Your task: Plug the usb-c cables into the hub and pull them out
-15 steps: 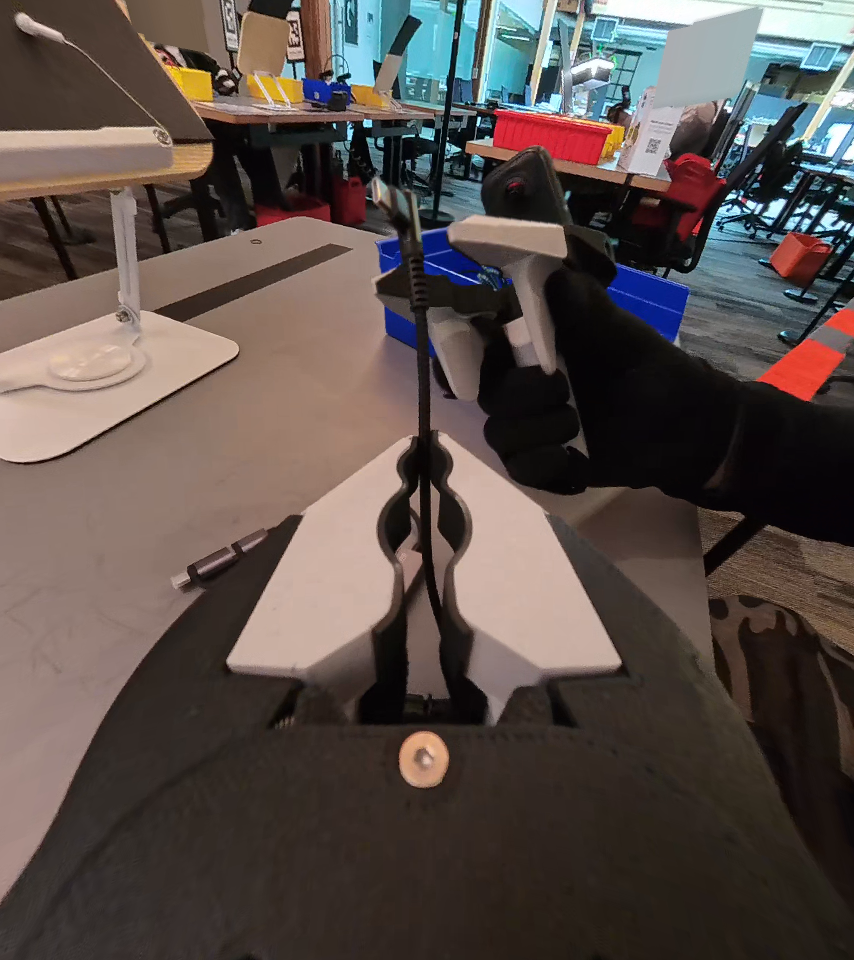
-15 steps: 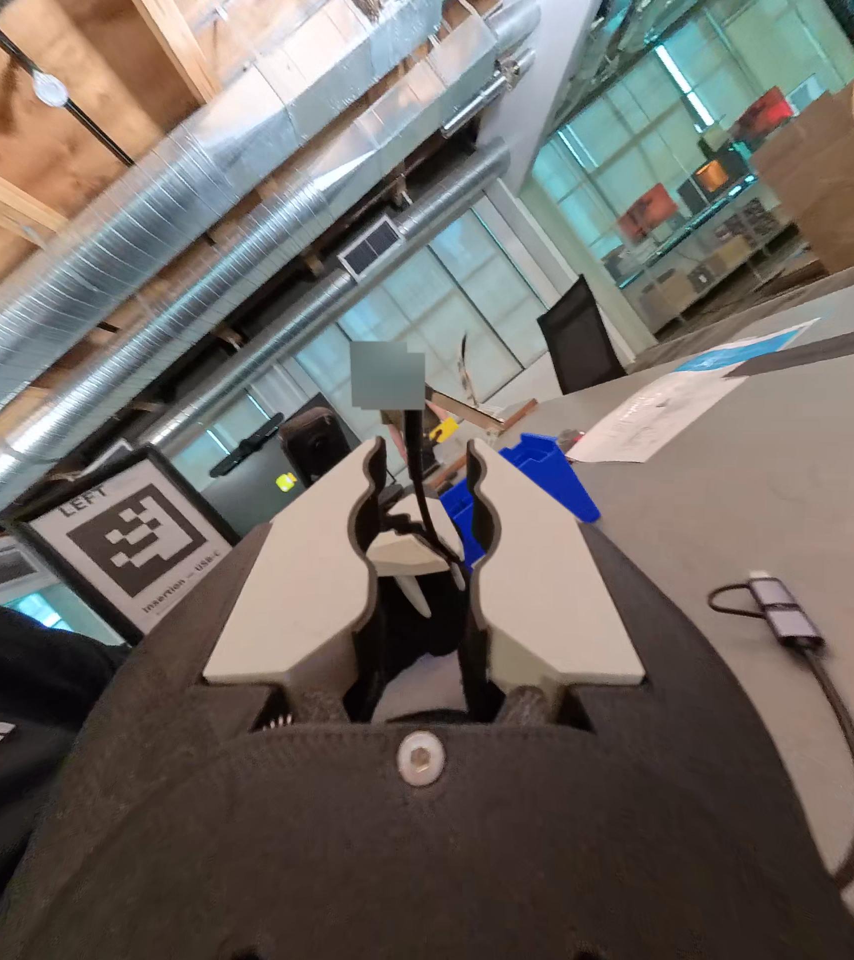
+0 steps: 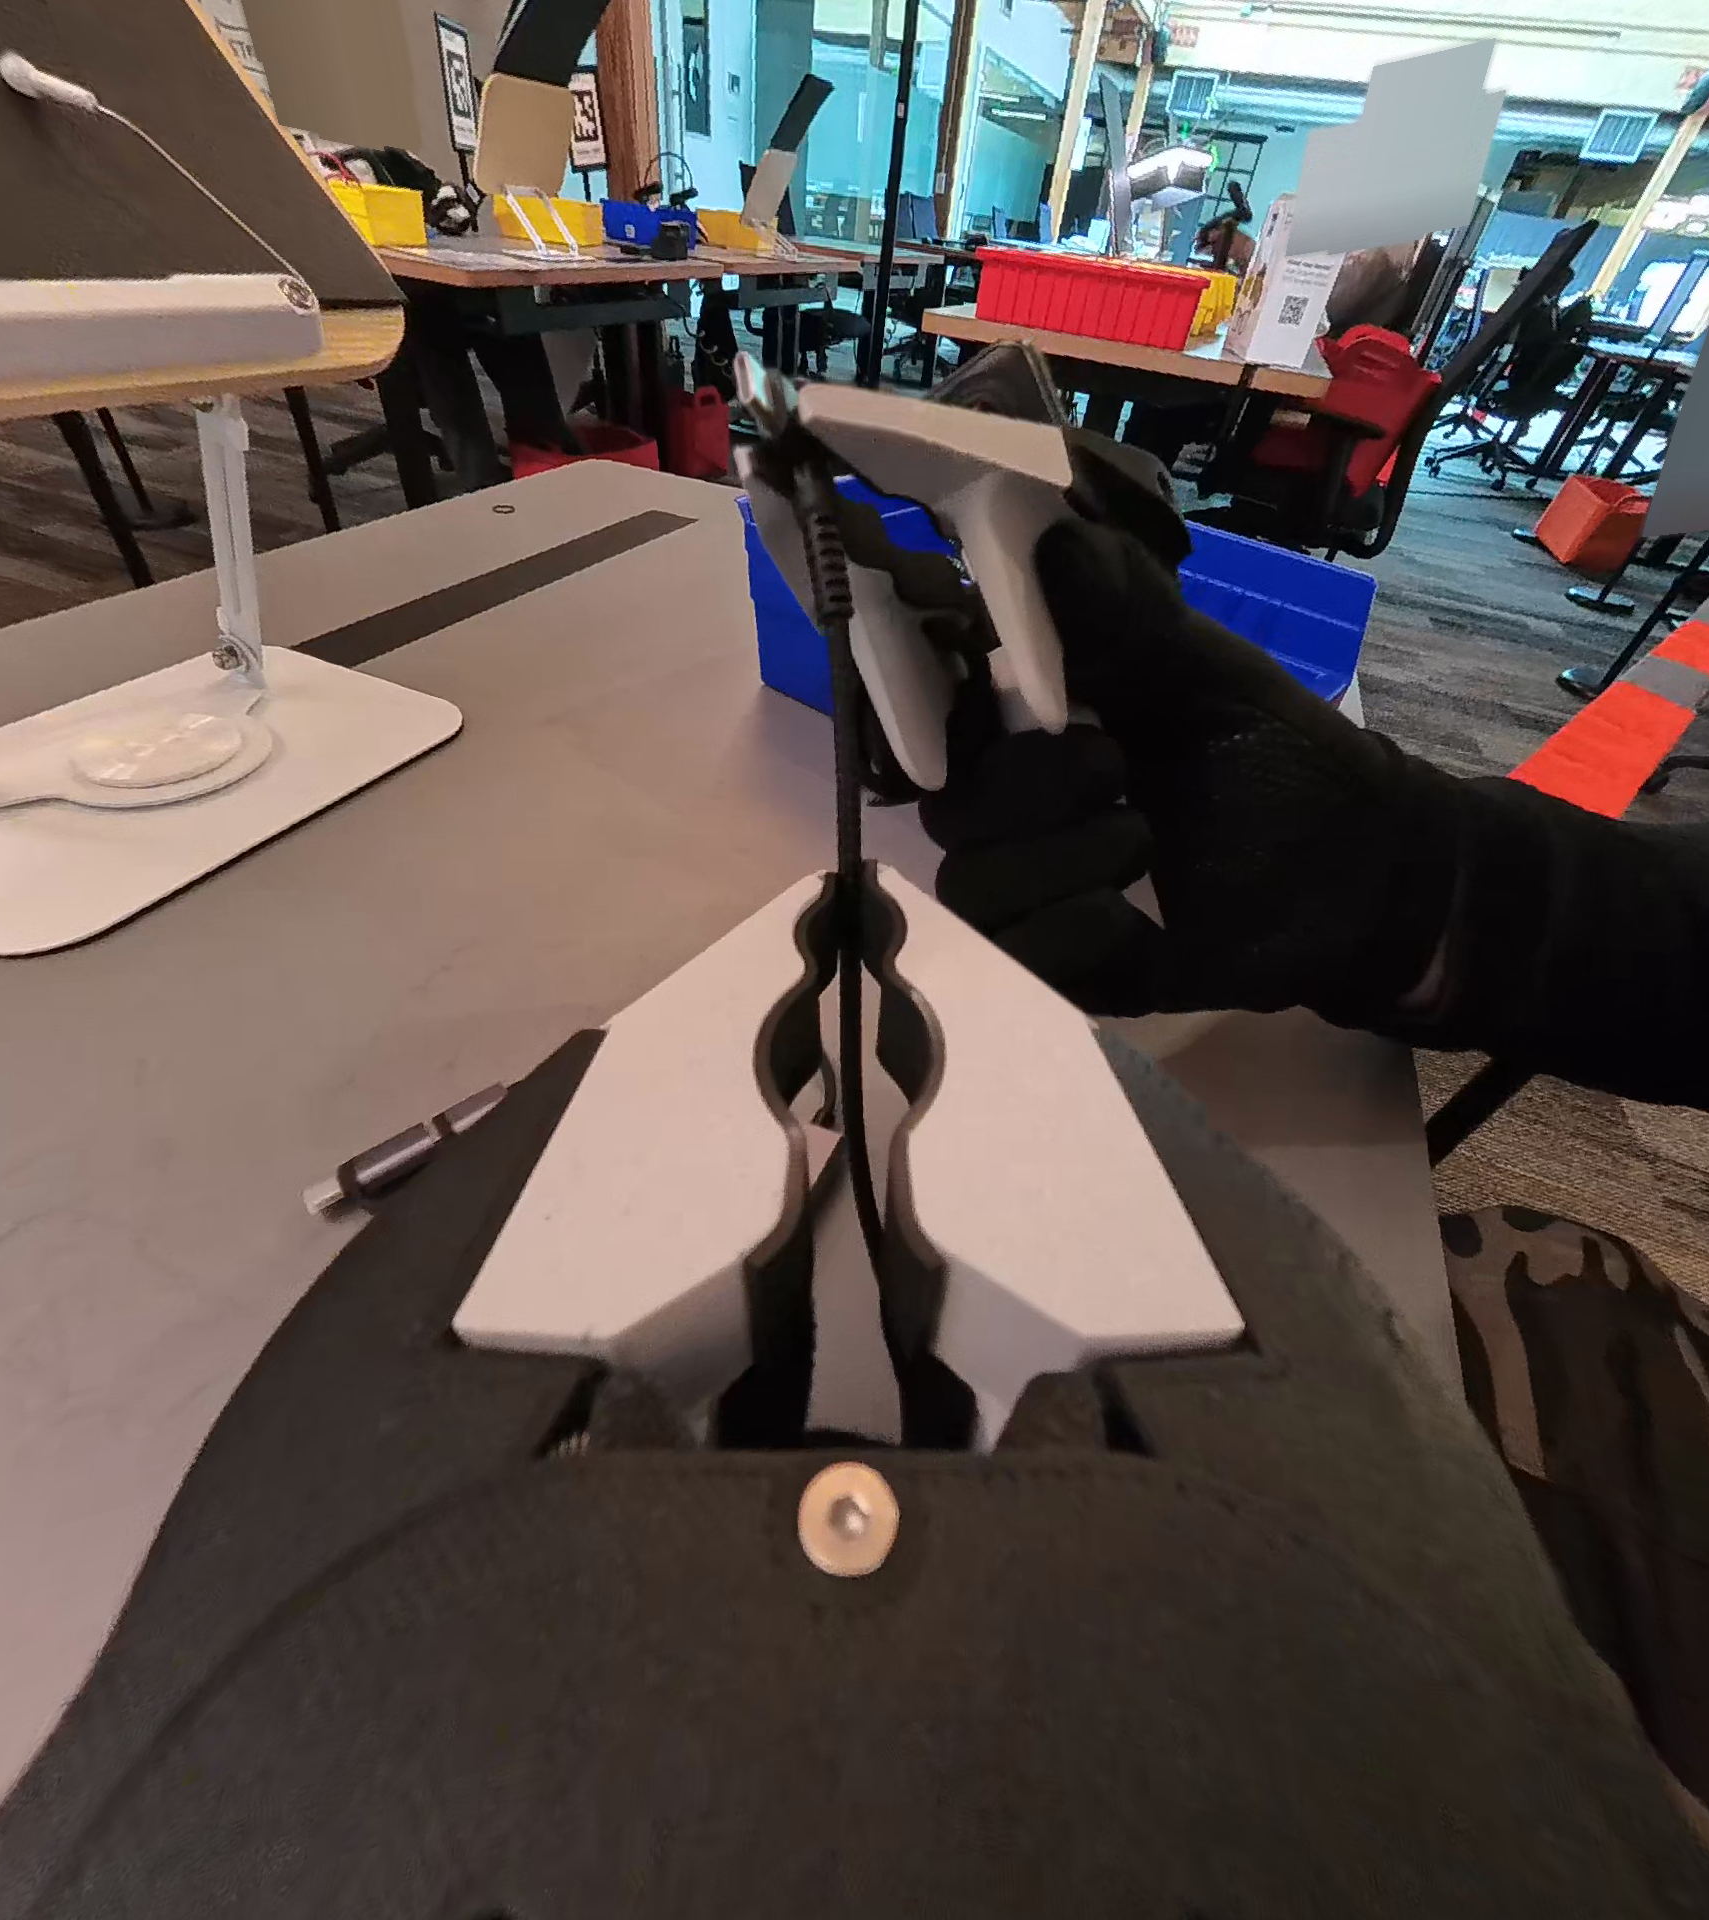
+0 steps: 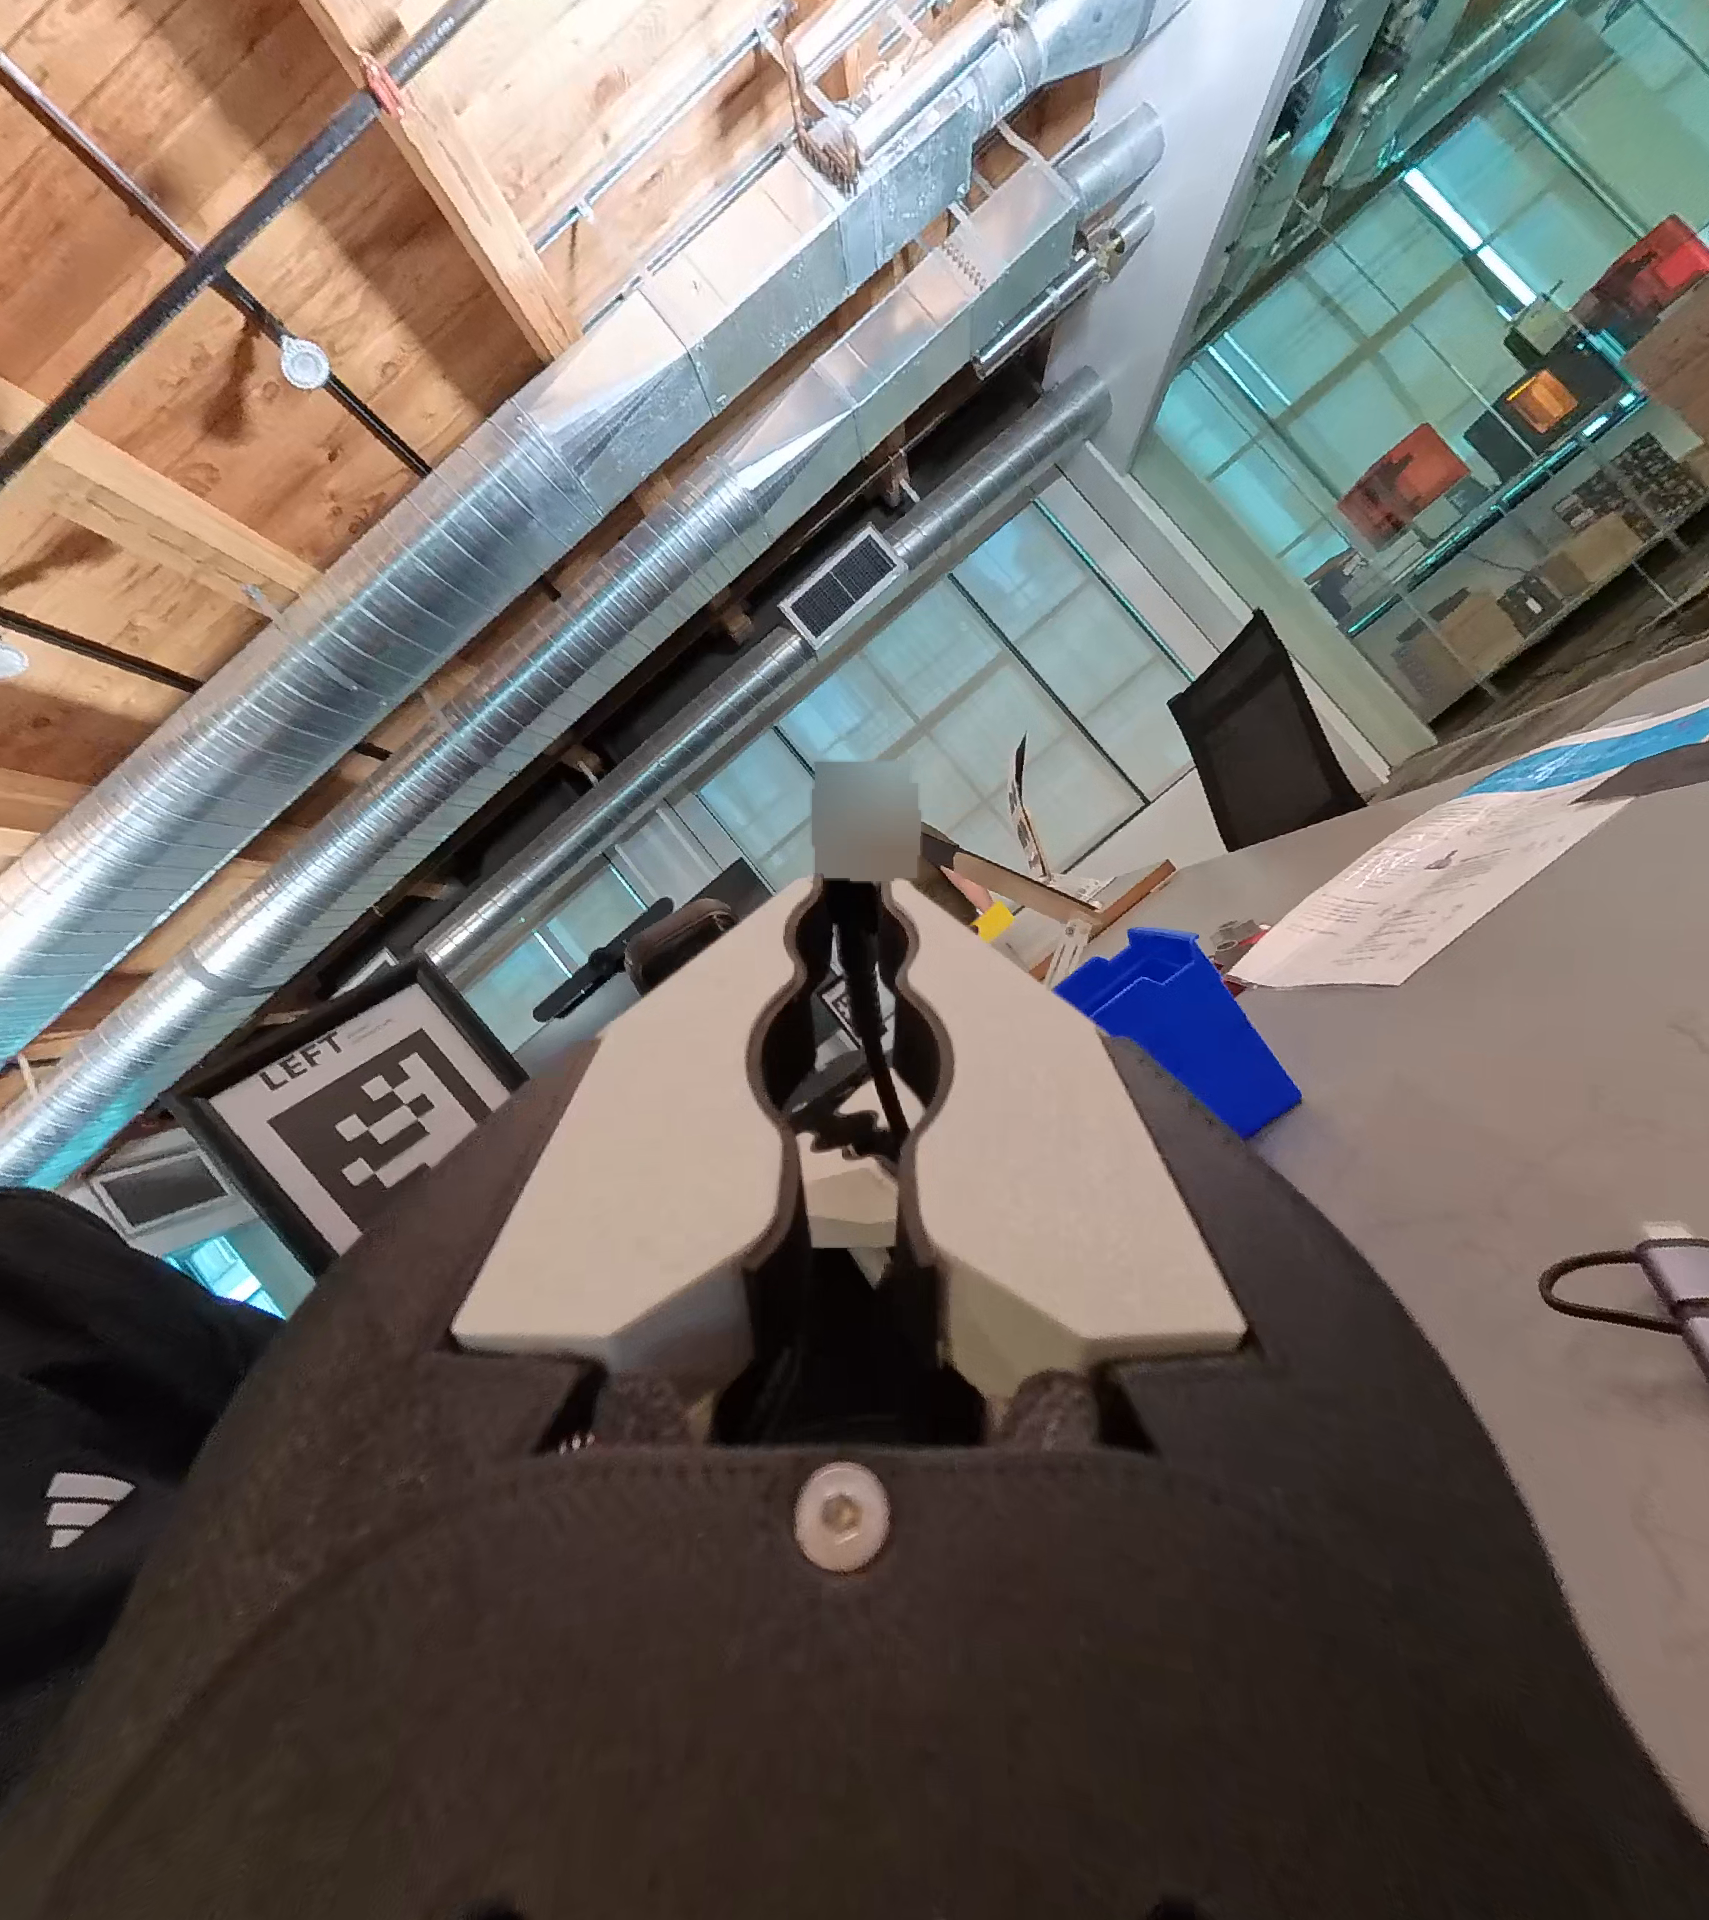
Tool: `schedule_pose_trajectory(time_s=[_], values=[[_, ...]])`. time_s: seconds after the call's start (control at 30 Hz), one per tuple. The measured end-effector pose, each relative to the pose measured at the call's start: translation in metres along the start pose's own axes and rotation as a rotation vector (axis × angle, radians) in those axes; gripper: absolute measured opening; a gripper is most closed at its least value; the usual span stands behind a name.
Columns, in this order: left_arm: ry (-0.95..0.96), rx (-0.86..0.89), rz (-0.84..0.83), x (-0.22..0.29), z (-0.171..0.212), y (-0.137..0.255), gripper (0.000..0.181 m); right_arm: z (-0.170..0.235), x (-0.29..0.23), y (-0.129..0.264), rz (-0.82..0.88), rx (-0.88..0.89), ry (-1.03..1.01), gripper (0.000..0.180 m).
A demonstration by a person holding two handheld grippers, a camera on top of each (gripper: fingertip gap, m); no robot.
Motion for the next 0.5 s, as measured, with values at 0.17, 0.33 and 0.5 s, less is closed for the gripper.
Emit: schedule_pose_trajectory(time_s=[0.17,0.33,0.5], values=[[-0.008,0.004,0.027,0.006,0.002,-0.007,0.002,0.001,-0.003,-0.003,-0.033,0.001,0.016,0.004],[-0.028,-0.038,0.017,0.0,-0.002,0.001,0.015,-0.008,-0.012,-0.003,-0.027,-0.063,0.098,0.005],[-0.064,-0.241,-0.012,-0.024,-0.017,0.009,0.025,-0.018,-0.021,0.014,0.002,-0.096,0.178,0.005]])
Point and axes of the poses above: each gripper's, where its closed fingertips meet, y back along the fingers, z out of its underside, x = y × z across the jaws, the point moved 10 cm from there along y, back along the fingers, and after that the axes turned 3 degrees about x, right-handed, at the moved point
